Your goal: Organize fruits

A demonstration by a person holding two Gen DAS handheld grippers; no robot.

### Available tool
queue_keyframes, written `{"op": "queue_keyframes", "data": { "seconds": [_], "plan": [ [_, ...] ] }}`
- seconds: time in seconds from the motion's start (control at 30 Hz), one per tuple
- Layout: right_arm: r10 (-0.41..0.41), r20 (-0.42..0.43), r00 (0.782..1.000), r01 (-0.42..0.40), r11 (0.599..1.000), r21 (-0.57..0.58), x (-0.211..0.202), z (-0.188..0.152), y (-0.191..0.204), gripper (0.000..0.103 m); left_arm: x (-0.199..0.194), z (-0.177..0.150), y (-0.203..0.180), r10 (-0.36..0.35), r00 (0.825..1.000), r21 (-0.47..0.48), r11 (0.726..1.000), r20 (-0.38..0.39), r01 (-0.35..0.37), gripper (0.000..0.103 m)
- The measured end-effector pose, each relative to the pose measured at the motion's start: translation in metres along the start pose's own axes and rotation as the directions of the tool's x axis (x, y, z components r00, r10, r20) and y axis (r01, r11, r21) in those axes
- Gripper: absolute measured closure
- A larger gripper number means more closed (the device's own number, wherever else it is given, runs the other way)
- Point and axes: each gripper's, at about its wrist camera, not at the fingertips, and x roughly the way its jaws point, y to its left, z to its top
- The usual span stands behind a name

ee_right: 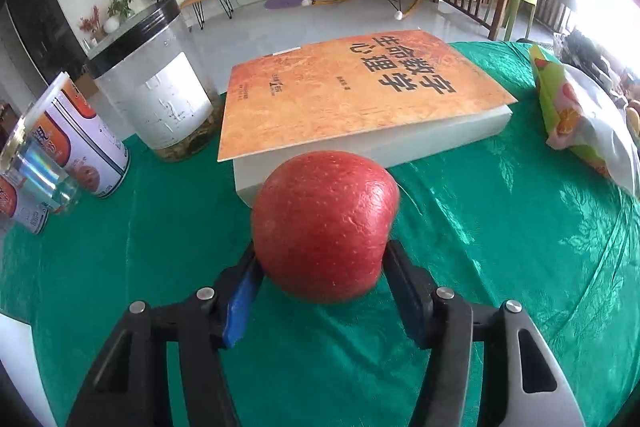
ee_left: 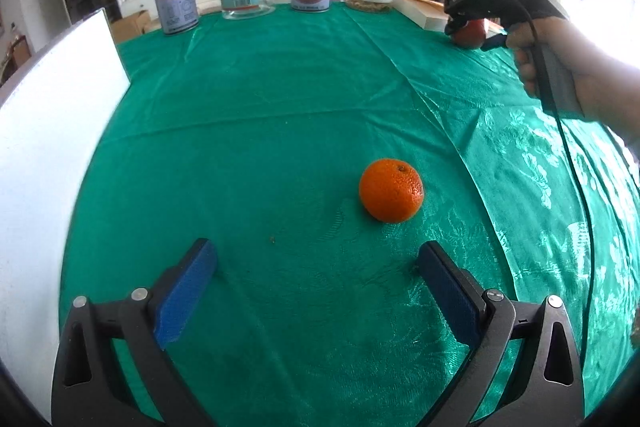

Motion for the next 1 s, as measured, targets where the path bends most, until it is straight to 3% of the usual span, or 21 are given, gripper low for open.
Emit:
{"op": "queue_keyframes", "data": {
  "seconds": [0.1,0.2,0.33,0.47,0.5,0.67,0.8,0.9,1.0],
  "plan": [
    [0.127,0.009,0.992,-0.127,0.989,0.072,-0.027,-0.029,-0.023,0.044,0.000,0.000,-0.001,0.005,1.000,0.005,1.000,-0.002,-0.005,0.002],
    [0.246,0.011,0.969,-0.246,0.963,0.111,-0.059,-0.065,-0.046,0.045,0.001,0.000,-0.002,0.014,1.000,0.011,1.000,-0.006,-0.014,0.002],
    [0.409,-0.016,0.912,-0.398,0.896,0.199,-0.092,-0.127,-0.077,0.046,0.001,0.000,-0.002,0.018,1.000,0.012,1.000,-0.006,-0.018,0.002],
    [0.539,-0.007,0.842,-0.513,0.805,0.300,-0.113,-0.188,-0.109,0.046,0.001,0.000,-0.003,0.027,1.000,0.010,1.000,-0.007,-0.027,0.001],
    [0.548,0.008,0.837,-0.523,0.794,0.310,-0.119,-0.202,-0.115,0.046,0.001,0.000,-0.003,0.028,1.000,0.010,1.000,-0.007,-0.028,0.001],
    [0.532,0.078,0.843,-0.527,0.789,0.315,-0.147,-0.245,-0.138,0.046,0.001,0.000,-0.002,0.031,0.999,0.010,0.999,-0.007,-0.031,0.001],
    [0.444,0.111,0.889,-0.457,0.864,0.211,-0.168,-0.264,-0.134,0.046,0.002,0.000,-0.002,0.031,0.999,0.010,0.999,-0.007,-0.031,0.001],
    [0.347,0.112,0.931,-0.355,0.933,0.054,-0.181,-0.270,-0.115,0.046,0.002,0.000,-0.002,0.031,1.000,0.010,0.999,-0.006,-0.031,0.001],
    [0.282,0.111,0.953,-0.272,0.957,-0.104,-0.189,-0.271,-0.091,0.046,0.002,0.000,-0.002,0.031,0.999,0.010,0.999,-0.007,-0.031,0.001]
  ]
}}
